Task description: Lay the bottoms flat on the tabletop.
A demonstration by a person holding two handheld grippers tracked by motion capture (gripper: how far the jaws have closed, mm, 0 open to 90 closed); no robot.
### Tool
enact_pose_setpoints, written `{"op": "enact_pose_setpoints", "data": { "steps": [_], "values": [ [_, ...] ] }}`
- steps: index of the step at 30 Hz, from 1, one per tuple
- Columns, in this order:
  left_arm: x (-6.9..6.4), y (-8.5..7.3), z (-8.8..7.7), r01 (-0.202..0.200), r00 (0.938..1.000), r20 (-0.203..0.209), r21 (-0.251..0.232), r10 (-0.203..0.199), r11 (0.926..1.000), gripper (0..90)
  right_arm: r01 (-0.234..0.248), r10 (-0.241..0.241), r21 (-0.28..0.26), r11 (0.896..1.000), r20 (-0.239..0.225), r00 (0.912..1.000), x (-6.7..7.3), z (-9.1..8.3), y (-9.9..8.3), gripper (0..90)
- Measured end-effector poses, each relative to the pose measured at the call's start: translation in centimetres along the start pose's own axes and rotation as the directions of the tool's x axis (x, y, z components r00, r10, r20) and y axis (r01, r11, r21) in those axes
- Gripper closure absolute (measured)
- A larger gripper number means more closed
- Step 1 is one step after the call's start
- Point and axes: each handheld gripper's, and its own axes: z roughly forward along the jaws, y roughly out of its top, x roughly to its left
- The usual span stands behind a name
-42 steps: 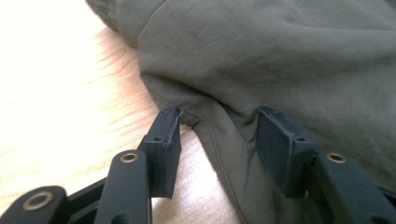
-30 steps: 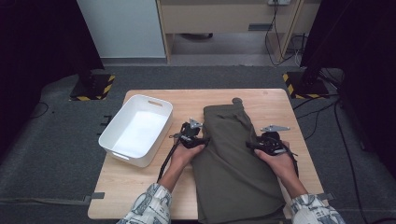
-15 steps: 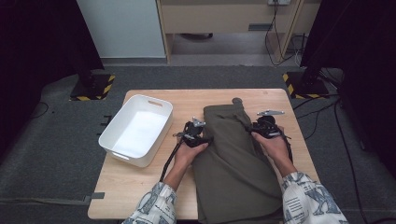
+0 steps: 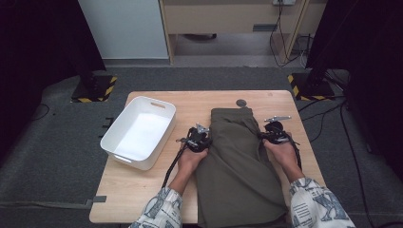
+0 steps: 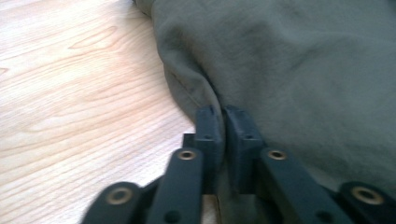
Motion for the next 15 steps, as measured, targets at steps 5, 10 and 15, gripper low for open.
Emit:
{"op": "enact_pose_setpoints", "data": {
  "steps": [5, 10, 15],
  "values": [
    [-0.1, -0.6, -0.8, -0.022, 0.9997, 0.005, 0.010, 0.022, 0.9997, 87.8, -0.009, 0.009, -0.002, 1.000, -0.035, 0.9993, 0.1, -1.1, -1.3, 88.9],
    [0.0, -0.1, -1.1, -0.001, 1.0000, -0.003, -0.019, 0.001, 0.9998, 62.9, -0.022, 0.018, -0.069, 0.997, -0.059, 0.9981, 0.0, -1.3, -0.1, 52.8],
    [0.4, 2.0, -0.9, 0.029, 0.9994, -0.015, -0.101, -0.031, 0.9944, 41.3, -0.063, 0.059, -0.086, 0.994, -0.049, 0.9971, 0.0, 0.1, 2.1, 40.3]
  ]
}}
